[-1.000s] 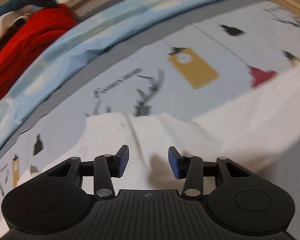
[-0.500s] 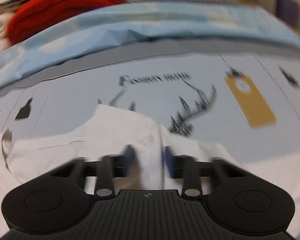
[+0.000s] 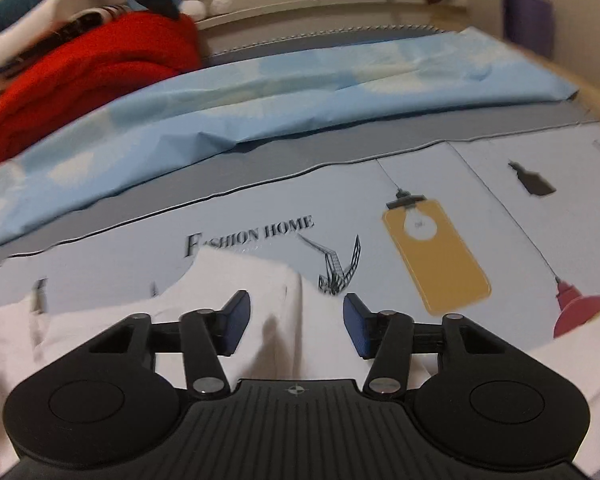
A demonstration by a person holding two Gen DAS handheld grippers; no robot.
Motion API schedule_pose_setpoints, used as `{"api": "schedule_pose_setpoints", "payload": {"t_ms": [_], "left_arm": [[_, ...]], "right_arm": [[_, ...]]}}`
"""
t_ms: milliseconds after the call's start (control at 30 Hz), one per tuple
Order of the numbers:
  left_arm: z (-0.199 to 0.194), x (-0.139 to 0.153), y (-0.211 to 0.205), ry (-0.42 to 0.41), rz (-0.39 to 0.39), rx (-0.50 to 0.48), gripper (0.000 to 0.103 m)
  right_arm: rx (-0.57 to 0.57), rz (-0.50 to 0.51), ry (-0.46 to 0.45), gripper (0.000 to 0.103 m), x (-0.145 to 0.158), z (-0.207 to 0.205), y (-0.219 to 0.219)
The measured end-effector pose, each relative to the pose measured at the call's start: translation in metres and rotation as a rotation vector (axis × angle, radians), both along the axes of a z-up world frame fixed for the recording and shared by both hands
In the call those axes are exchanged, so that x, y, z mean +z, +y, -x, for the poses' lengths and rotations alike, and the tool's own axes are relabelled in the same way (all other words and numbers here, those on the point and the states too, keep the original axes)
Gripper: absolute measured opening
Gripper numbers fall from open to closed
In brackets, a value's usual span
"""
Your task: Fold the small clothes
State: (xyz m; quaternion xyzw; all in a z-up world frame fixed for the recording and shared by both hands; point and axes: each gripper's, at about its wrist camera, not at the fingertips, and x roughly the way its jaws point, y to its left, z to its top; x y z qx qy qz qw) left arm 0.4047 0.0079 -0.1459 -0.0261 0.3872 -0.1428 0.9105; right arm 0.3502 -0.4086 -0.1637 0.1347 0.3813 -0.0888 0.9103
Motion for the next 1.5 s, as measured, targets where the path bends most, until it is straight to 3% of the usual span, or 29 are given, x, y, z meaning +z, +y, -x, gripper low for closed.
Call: {"api": "schedule_pose_setpoints", "payload": {"t_ms": [67,133,200,233,267,433,500,567,700,800,900,933,967,1000,1167,1233,1267,1300,1400,1500], "left_arm": [[0.012,-0.004,-0.001,0.047,0.004,-0.092,0.053],[0.023,-0.018,-0.001,0.105,-0.016,-0.151,0.053],[0.036,-0.044,-0.001,0.216,-0.129,-0.151,0.052],[0.044,-0.051,-0.001,0.231,-0.180,-0.156,0.052],[0.055,-0.047,-0.004,0.192,-0.230,-0.183,0.053],[0.085,-0.024,-0.009,0.381,-0.453,-0.178,0.053],[0.113,0.008,-0.001,0.320,-0.425,-0.154,0.055],[0.147,0.042,0.013,0.259,-0.304,-0.122,0.059],[0.203,0.063,0.038,0.141,-0.158,-0.024,0.061],[0.206,0.059,0.042,0.142,-0.250,0.041,0.060],[0.192,0.057,0.051,0.155,-0.199,0.107,0.060],[0.189,0.055,0.052,0.163,-0.188,0.111,0.060],[0.189,0.056,0.050,0.161,-0.199,0.104,0.060],[0.189,0.055,0.049,0.157,-0.211,0.095,0.060],[0.192,0.044,0.043,0.209,-0.205,0.007,0.059],[0.192,0.033,0.039,0.255,-0.214,-0.042,0.060],[0.191,0.028,0.038,0.281,-0.218,-0.064,0.060],[0.192,0.024,0.038,0.300,-0.224,-0.077,0.060],[0.194,0.015,0.040,0.336,-0.241,-0.104,0.060],[0.199,0.011,0.048,0.352,-0.236,-0.106,0.060]], "right_arm": [[-0.037,0.032,0.012,0.053,0.004,0.017,-0.014],[-0.070,-0.017,0.037,0.053,0.003,0.036,-0.034],[-0.072,-0.052,0.097,0.051,-0.008,0.055,-0.050],[-0.090,-0.041,0.135,0.051,-0.013,0.065,-0.056],[-0.118,-0.025,0.182,0.051,-0.019,0.076,-0.065],[-0.160,0.036,0.219,0.050,-0.020,0.128,-0.117],[-0.226,0.012,0.178,0.050,-0.013,0.150,-0.149],[-0.321,-0.014,0.127,0.050,-0.009,0.170,-0.181],[-0.573,-0.067,0.062,0.051,-0.019,0.215,-0.249],[-0.716,-0.185,-0.012,0.049,-0.033,0.231,-0.297],[-0.759,-0.216,-0.071,0.049,-0.036,0.228,-0.321],[-0.759,-0.215,-0.081,0.046,-0.038,0.224,-0.326],[-0.756,-0.204,-0.089,0.018,-0.039,0.220,-0.330],[-0.753,-0.193,-0.086,0.002,-0.040,0.217,-0.333],[-0.879,-0.097,-0.219,0.003,-0.021,0.234,-0.354],[-0.958,-0.061,-0.147,0.015,-0.023,0.238,-0.362],[-1.006,-0.065,-0.100,0.036,-0.026,0.241,-0.365],[-1.028,-0.074,-0.063,0.044,-0.028,0.244,-0.366],[-1.035,-0.047,-0.044,0.044,-0.016,0.251,-0.353],[-0.951,-0.047,-0.102,0.044,0.019,0.248,-0.319]]}}
